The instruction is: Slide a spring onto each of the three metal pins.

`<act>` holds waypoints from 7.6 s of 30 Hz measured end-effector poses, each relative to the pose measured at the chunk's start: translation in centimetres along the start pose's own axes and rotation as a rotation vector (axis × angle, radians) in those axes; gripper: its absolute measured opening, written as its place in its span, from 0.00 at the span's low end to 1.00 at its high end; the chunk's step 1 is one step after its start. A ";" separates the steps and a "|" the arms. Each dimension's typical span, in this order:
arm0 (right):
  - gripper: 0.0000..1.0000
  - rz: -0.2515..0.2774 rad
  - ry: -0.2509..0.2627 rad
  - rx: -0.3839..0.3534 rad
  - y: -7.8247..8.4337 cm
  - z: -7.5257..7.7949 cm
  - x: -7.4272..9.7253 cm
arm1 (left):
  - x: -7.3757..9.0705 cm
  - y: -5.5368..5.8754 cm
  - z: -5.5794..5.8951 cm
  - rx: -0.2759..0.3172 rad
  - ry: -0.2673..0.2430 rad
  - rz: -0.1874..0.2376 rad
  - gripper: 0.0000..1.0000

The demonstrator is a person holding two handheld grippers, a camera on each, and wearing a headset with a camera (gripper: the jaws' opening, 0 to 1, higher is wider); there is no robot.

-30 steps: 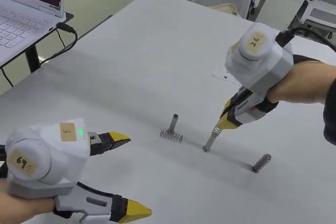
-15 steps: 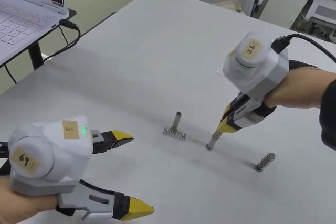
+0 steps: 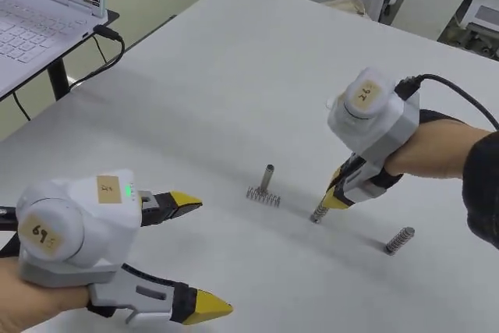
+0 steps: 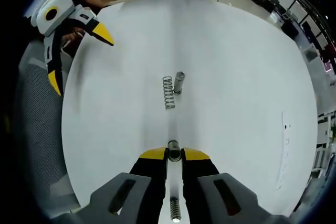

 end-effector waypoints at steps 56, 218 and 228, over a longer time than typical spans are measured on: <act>0.14 0.342 0.047 -0.044 -2.3 -2.1 3.9 | 0.6 -0.6 0.0 0.000 -0.010 -0.005 0.71; 0.08 0.302 -0.186 0.249 -5.5 -16.0 7.5 | 1.1 -4.6 1.7 -0.221 0.091 0.039 0.03; 0.08 0.292 -0.188 0.267 -5.8 -16.2 7.6 | 0.8 -4.7 1.9 -0.217 0.096 0.039 0.03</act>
Point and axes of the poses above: the centre of the closed fingertips' face, and the gripper's own axes: x roughly backward along the fingers, z roughly to its right, y roughly out of its underside, the point moved 5 cm from there along x, roughly backward along the fingers, and after that the axes turned 11 degrees about -x, right-handed, at the moved point
